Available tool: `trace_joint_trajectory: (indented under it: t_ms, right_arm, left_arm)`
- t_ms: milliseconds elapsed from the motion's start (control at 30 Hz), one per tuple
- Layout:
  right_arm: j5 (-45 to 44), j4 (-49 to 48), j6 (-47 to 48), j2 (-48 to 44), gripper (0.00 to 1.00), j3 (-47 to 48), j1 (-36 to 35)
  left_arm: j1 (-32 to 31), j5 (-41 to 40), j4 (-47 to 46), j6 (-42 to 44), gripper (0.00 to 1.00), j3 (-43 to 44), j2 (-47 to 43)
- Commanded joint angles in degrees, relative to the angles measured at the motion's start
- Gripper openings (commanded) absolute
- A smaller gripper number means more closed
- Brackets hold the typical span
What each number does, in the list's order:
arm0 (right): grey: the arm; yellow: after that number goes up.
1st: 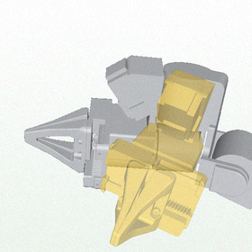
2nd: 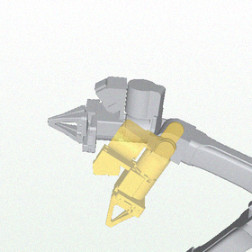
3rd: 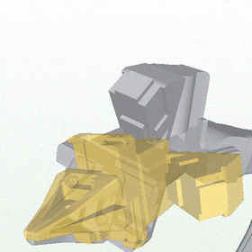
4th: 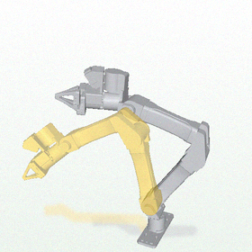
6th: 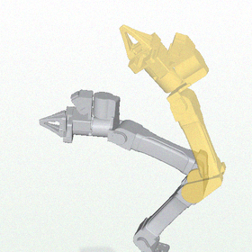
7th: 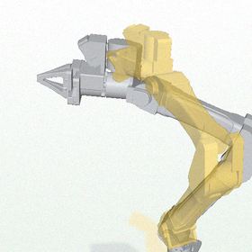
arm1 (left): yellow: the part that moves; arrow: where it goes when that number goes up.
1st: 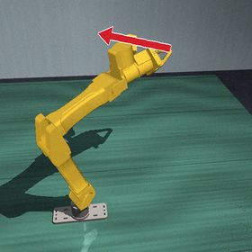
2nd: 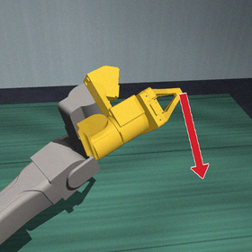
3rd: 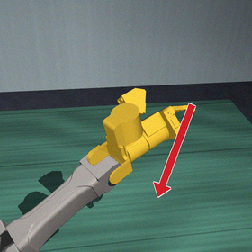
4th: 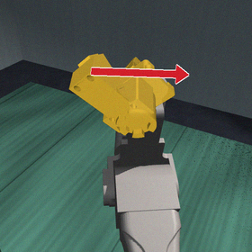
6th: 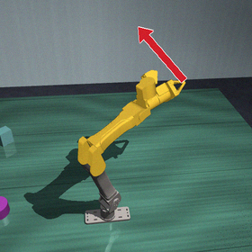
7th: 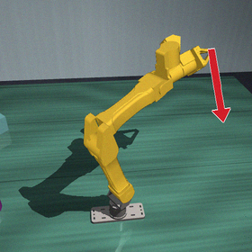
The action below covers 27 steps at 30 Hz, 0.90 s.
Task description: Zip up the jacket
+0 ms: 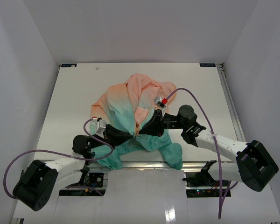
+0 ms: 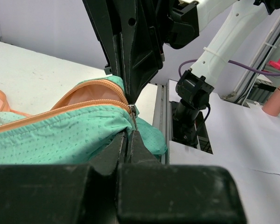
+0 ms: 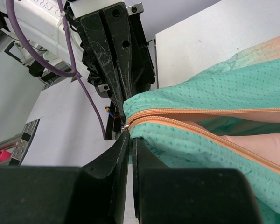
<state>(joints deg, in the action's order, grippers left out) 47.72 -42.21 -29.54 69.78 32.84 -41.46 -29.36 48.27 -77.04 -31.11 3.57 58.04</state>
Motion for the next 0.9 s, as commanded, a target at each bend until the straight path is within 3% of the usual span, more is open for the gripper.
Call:
trace_joint_trajectory:
  t_ms: [0,533,867]
  right_arm:
    - [-3.1,-2.2,1.0,-1.5,0.08,4.2,1.9]
    - [-5.0,0.3,-0.6,-1.6,0.08,8.0,3.4]
    - [-6.8,0.6,-0.8,-1.5,0.08,7.9,5.3]
  left_arm:
    - [0.0,7.0,-22.5,-1.0,0.0,0.9,1.1]
    - [0.0,9.2,-16.4,2.6,0.0,1.9,0.8]
    - [0.0,11.9,-18.0,1.5,0.0,2.6,3.5]
